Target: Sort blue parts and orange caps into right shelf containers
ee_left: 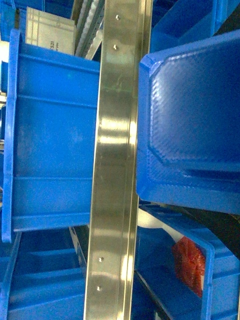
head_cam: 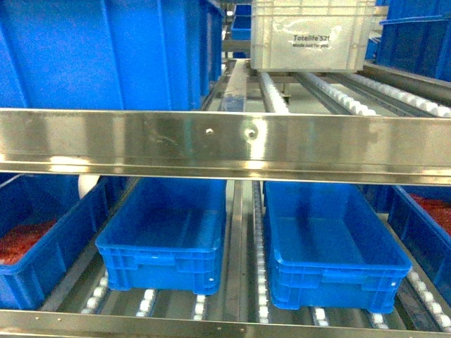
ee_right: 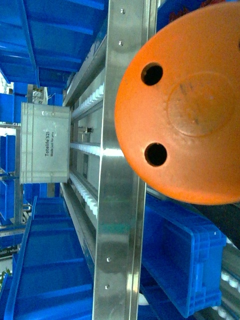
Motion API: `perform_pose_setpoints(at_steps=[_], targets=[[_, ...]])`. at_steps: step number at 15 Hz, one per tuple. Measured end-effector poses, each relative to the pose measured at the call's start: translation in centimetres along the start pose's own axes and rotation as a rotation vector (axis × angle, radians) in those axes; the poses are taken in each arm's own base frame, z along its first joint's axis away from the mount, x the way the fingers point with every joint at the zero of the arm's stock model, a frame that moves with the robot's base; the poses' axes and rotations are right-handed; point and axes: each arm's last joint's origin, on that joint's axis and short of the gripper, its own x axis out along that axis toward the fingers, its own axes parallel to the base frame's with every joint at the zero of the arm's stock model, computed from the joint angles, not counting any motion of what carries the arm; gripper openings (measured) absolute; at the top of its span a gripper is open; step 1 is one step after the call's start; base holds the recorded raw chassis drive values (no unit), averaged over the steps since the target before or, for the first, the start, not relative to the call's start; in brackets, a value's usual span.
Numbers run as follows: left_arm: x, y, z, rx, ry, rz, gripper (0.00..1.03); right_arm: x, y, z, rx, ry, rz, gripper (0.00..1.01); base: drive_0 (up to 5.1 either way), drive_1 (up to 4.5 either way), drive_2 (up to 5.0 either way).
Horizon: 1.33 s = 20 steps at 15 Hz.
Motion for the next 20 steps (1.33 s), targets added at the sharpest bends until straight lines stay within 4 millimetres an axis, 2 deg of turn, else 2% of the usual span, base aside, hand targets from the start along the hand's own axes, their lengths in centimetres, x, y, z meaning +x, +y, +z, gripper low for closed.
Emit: perform_pose_setpoints(at_steps=[20], targets=[[0.0, 0.01, -0.03, 0.0, 0.002, 0.002, 0.41, 0.0, 0.0, 0.01, 0.0, -0.002, 0.0, 0.44, 0.0, 0.0, 0.0]])
